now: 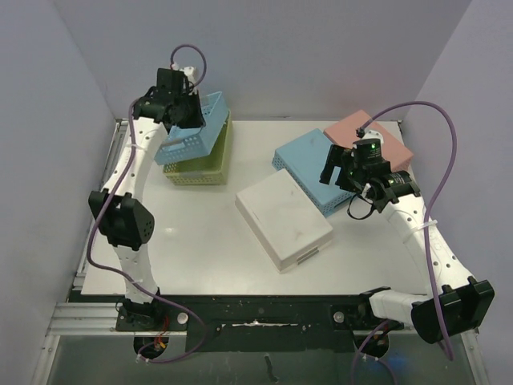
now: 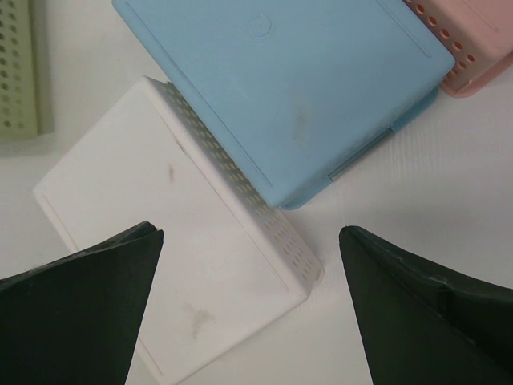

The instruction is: Turn the large container upside down

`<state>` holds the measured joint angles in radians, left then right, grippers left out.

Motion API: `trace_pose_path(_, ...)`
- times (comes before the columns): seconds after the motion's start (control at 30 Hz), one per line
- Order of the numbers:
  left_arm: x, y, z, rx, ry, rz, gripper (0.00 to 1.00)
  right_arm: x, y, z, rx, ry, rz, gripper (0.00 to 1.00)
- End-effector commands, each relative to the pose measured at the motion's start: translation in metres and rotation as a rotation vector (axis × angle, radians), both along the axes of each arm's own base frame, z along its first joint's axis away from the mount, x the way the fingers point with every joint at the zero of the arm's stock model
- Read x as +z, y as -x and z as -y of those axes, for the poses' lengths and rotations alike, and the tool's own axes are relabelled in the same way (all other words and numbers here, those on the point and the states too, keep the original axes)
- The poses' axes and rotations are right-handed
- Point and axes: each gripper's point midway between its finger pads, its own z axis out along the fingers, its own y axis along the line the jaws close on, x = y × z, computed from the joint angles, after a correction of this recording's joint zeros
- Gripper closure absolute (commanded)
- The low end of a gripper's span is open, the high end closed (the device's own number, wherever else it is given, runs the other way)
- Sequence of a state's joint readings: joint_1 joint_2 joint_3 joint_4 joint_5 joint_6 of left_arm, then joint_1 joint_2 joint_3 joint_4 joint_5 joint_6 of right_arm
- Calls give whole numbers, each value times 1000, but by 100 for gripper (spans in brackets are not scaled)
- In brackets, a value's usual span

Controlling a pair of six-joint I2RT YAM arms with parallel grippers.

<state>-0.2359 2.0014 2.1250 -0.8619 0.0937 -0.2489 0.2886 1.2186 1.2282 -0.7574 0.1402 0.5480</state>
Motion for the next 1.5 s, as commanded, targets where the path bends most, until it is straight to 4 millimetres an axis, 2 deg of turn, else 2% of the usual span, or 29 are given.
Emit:
trace_pose_path(0.0,136,23,9,-67,114,316,100,10,-8,1,-10,-9,51,0)
trace_pose_path(0.07,140,28,8,-70,115,329,100,10,-8,0,-6,-12,50,0)
trace_pose_path(0.23,135,34,7,-74,112,314,100,11,-9,-2,-3,-14,47,0)
trace_pose_path(0.43,143,41,11,-96,139,336,100,13,-8,-3,-7,-28,50,0)
trace_pose_path(0.83,113,58,22,-156,141,270,100,11,-9,-13,-1,-77,49,0)
trace_pose_path(1.07,89,61,11,-101,75,215,60,11,-10,-18,4,-82,49,0)
trace_pose_path(1.2,68,65,0,-52,58,159,44,9,-10,-17,3,-80,46,0)
trace_pose_path(1.33,45,69,-14,7,44,89,41,9,-12,-18,7,-77,46,0)
trace_pose_path(1.47,34,83,-16,2,41,65,40,8,-13,-19,10,-74,43,0)
